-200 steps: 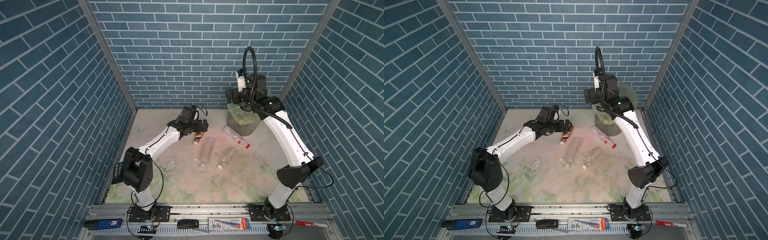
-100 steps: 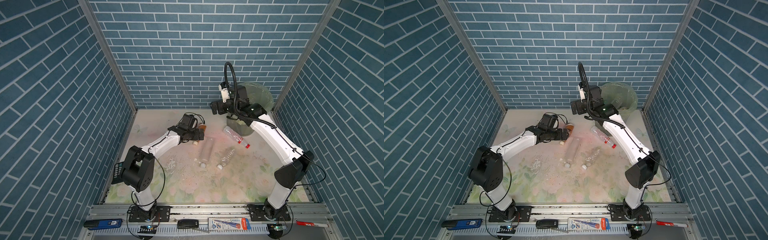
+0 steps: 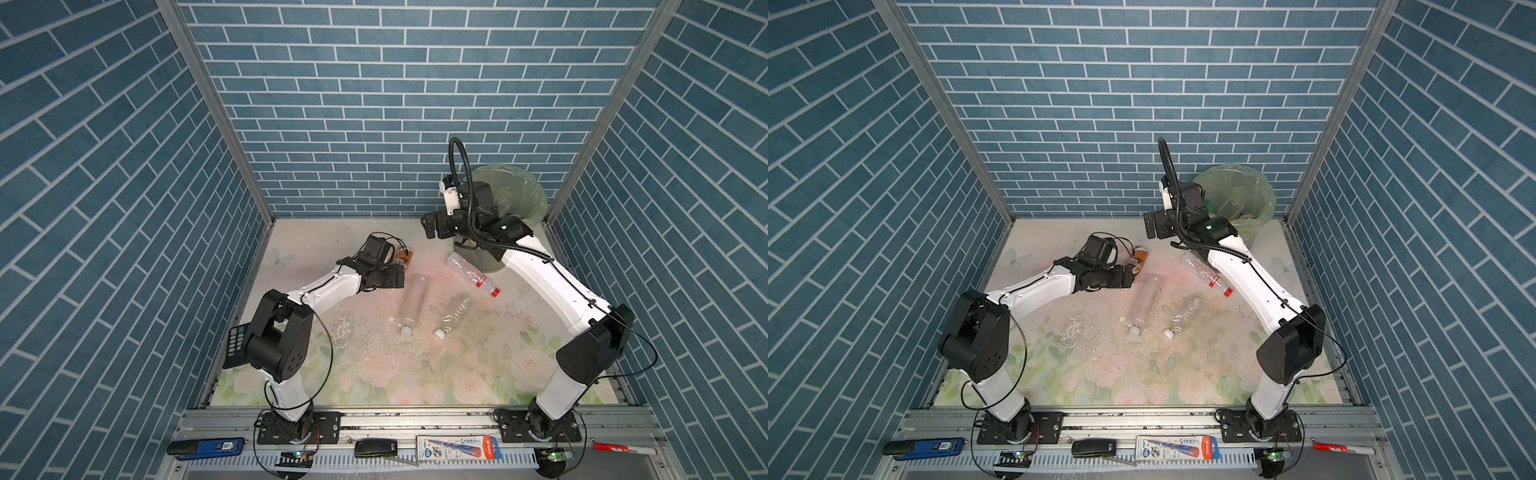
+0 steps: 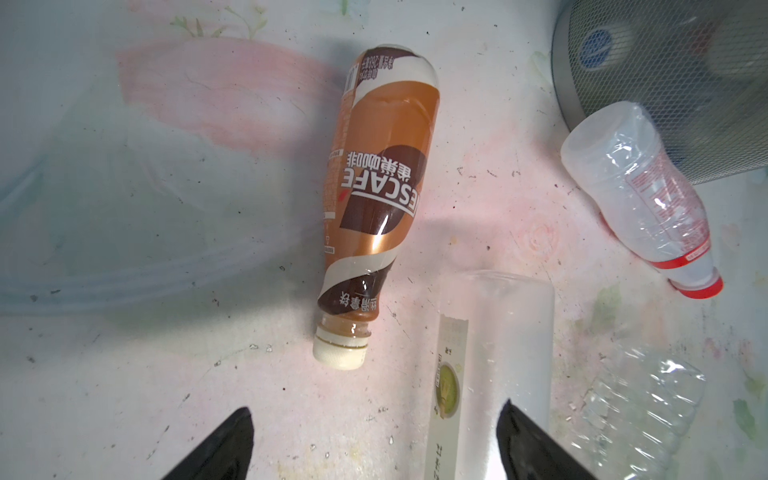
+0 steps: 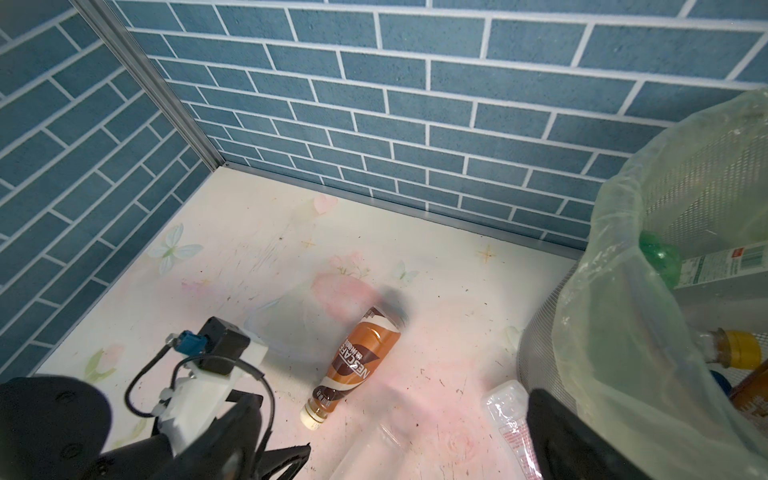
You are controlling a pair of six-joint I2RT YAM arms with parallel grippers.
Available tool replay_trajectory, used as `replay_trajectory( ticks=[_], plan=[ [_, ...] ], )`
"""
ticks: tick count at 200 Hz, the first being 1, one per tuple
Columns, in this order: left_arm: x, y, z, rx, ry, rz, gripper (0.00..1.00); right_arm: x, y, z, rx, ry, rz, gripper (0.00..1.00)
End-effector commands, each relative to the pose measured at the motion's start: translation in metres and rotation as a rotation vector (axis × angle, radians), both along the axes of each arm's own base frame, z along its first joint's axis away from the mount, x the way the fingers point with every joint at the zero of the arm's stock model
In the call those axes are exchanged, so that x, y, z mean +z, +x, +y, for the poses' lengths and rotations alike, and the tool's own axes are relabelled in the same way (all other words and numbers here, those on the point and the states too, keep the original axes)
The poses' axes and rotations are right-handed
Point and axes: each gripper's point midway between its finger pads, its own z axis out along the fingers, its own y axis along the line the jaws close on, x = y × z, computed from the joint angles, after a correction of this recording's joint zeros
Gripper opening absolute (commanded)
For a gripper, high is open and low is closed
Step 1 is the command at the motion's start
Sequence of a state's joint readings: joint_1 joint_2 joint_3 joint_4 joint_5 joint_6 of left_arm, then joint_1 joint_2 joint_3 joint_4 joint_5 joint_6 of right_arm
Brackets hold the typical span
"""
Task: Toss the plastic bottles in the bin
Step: 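Lower the left gripper onto the Nescafe bottle's cap while the right returns near the bin, then lift the Nescafe bottle upright with the left gripper toward the right gripper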
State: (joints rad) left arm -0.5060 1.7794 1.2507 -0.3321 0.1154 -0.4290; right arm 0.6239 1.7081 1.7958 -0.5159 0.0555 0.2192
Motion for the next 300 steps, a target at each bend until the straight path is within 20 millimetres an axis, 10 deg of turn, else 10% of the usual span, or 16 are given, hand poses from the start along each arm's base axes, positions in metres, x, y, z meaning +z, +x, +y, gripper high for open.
replay_trajectory(
  ticks=[1,185,300],
  plan=[
    [-0.015,0.010,0.002,0.001,0.053,0.014,0.90,0.012,-0.010,-0.001,-0.001,0.054,-0.012,0.99],
    [-0.076,0.031,-0.003,-0.014,0.118,0.090,0.64,0.000,-0.016,0.001,0.014,0.069,0.023,0.99],
    [-0.060,0.031,-0.017,-0.044,-0.019,0.036,0.34,-0.007,-0.018,-0.002,0.008,0.064,0.040,0.99]
  ],
)
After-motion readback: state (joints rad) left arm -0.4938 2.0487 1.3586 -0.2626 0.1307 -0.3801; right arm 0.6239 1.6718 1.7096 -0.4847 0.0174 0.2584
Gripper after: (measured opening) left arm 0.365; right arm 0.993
